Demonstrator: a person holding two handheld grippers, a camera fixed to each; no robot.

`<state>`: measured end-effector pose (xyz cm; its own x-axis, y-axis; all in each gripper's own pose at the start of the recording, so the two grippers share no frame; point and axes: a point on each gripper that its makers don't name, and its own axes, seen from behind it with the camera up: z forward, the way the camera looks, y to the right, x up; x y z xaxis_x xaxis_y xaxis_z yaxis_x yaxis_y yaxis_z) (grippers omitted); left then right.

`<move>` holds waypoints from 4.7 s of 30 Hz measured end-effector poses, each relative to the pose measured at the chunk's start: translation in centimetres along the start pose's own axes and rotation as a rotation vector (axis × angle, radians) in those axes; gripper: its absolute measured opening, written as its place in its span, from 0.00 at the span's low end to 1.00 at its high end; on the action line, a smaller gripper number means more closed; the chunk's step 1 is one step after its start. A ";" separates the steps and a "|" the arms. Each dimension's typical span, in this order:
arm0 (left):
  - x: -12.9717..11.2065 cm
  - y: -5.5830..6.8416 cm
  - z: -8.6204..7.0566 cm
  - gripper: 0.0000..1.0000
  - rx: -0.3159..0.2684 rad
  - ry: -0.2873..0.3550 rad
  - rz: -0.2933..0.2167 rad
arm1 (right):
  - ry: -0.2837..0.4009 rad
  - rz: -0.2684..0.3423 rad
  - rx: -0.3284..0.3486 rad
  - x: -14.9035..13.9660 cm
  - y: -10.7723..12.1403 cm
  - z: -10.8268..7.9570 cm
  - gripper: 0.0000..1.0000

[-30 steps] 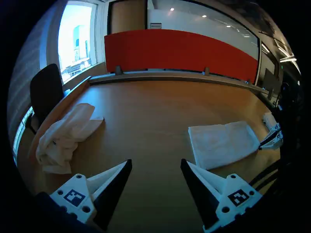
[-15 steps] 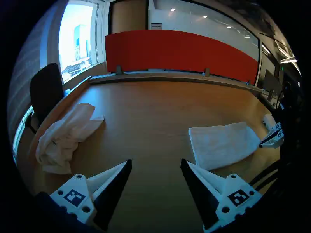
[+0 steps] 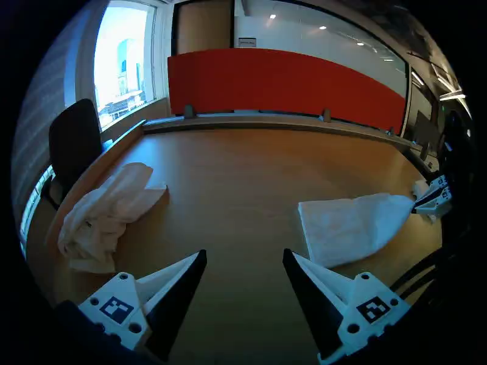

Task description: Fold towel

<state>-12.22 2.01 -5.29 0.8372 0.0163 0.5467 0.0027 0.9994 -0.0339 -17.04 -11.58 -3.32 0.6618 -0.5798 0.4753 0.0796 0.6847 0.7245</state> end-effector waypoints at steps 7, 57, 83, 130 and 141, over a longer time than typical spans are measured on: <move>0.2 -0.2 -0.1 0.93 0.003 0.005 -0.003 | 0.056 -0.057 -0.011 3.3 0.1 -0.4 0.05; 0.3 -2.8 -1.2 0.93 0.026 0.027 -0.052 | 0.107 -0.228 0.139 12.0 -6.3 3.9 0.05; -1.0 -3.8 -2.2 0.93 0.049 0.020 -0.093 | 0.008 -0.211 0.327 11.0 -14.7 11.8 0.06; -0.9 -4.4 -2.7 0.93 0.044 0.039 -0.099 | 0.010 -0.120 0.271 8.7 -13.0 8.9 0.78; -1.2 -4.5 -2.9 0.93 0.045 0.036 -0.092 | -0.025 -0.061 0.226 5.6 -12.4 7.8 0.78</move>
<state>-11.62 -2.60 -8.19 0.8539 -0.0760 0.5149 0.0569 0.9970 0.0528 -20.12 -26.81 -5.75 0.6419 -0.6298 0.4375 -0.0519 0.5335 0.8442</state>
